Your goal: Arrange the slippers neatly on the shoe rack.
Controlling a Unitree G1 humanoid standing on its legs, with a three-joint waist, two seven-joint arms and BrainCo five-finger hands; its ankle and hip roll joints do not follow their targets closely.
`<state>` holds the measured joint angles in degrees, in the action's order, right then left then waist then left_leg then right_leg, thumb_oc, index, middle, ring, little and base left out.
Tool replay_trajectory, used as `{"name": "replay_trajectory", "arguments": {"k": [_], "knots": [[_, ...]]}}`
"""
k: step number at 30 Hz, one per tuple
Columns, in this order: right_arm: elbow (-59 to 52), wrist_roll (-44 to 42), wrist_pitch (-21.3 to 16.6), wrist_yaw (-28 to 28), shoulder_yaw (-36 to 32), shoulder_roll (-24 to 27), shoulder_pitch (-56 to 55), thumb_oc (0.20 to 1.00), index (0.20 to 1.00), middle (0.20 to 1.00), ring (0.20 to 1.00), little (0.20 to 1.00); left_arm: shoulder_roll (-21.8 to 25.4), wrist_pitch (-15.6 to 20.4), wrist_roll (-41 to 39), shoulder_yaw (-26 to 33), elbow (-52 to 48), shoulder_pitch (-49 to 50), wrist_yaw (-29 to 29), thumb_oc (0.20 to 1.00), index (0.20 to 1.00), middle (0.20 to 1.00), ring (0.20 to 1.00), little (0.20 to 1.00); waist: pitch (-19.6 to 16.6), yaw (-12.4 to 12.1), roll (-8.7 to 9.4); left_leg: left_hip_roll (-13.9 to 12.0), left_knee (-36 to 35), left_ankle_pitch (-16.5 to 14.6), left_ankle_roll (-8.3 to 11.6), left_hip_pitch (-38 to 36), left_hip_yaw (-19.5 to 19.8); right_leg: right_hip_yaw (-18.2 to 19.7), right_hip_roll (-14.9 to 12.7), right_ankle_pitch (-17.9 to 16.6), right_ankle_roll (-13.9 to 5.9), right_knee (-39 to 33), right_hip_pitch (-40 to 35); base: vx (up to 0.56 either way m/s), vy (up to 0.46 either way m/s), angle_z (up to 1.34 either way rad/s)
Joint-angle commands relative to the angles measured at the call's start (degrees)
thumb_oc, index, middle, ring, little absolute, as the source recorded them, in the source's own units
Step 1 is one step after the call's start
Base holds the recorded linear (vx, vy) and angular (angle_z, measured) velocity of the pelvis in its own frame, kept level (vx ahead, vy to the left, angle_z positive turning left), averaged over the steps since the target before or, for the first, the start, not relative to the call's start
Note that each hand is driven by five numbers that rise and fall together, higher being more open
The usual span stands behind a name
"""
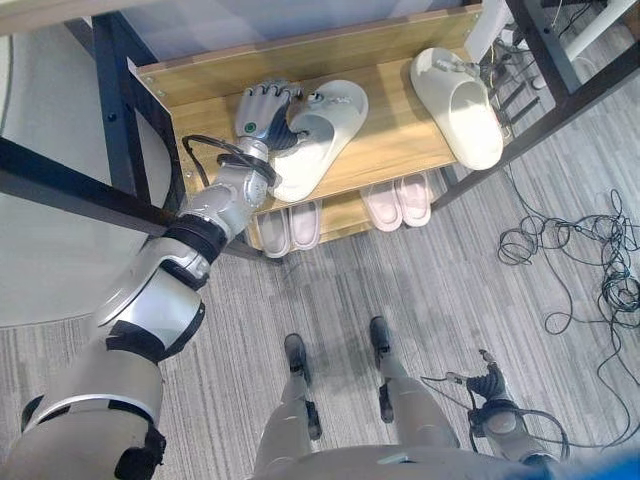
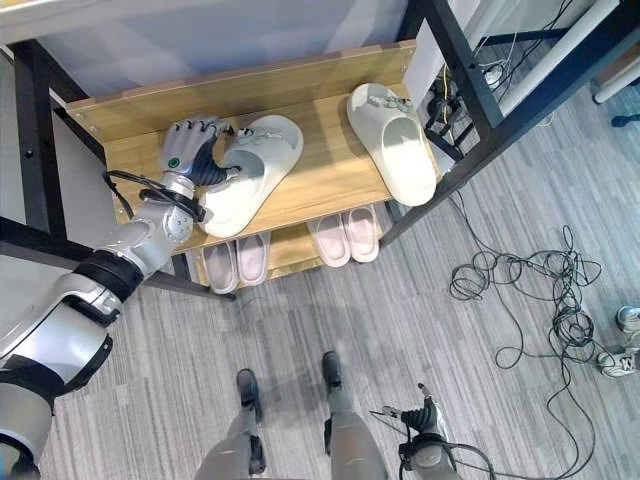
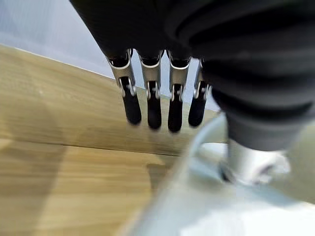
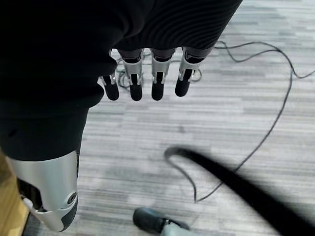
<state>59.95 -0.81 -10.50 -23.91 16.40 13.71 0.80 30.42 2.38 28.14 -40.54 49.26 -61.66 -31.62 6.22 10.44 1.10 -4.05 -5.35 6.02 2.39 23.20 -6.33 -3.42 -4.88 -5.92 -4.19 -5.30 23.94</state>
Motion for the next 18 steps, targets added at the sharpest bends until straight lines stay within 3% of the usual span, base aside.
{"name": "replay_trajectory", "arguments": {"k": [1,9,18], "knots": [[0.1,1.1,-0.7,-1.3,0.0,1.9,3.0,1.0,1.0,1.0,1.0,1.0,-2.0,-0.9,-0.5,1.5,5.9,-7.9,-0.5,0.2,0.2,0.2,0.2,0.2,1.1,0.0,-1.23,-1.3,0.4,-2.5,2.94,0.3,4.8,-3.0,-2.6,1.4,-5.89,0.3,-1.4,0.0,-0.03,-0.01],[0.6,0.7,0.1,-1.0,0.5,1.8,3.0,1.0,1.0,1.0,1.0,1.0,-7.4,-0.8,-5.1,4.4,3.7,-6.4,-1.0,0.2,0.2,0.2,0.2,0.2,1.6,-0.4,-2.2,-2.0,0.4,-2.6,3.24,-1.2,4.1,-3.0,-2.3,2.0,-5.5,0.3,-2.6,0.0,-0.044,-0.02],[0.1,0.7,0.7,-0.7,-0.5,2.0,1.0,1.0,1.0,1.0,1.0,1.0,-6.7,-3.1,-2.5,9.1,-5.6,2.9,-2.4,0.2,0.2,0.2,0.2,0.2,0.9,-1.9,-2.71,-4.3,0.4,-2.4,4.14,-6.8,4.3,-4.5,0.3,5.0,-3.73,0.3,-8.9,0.01,-0.119,-0.02]]}}
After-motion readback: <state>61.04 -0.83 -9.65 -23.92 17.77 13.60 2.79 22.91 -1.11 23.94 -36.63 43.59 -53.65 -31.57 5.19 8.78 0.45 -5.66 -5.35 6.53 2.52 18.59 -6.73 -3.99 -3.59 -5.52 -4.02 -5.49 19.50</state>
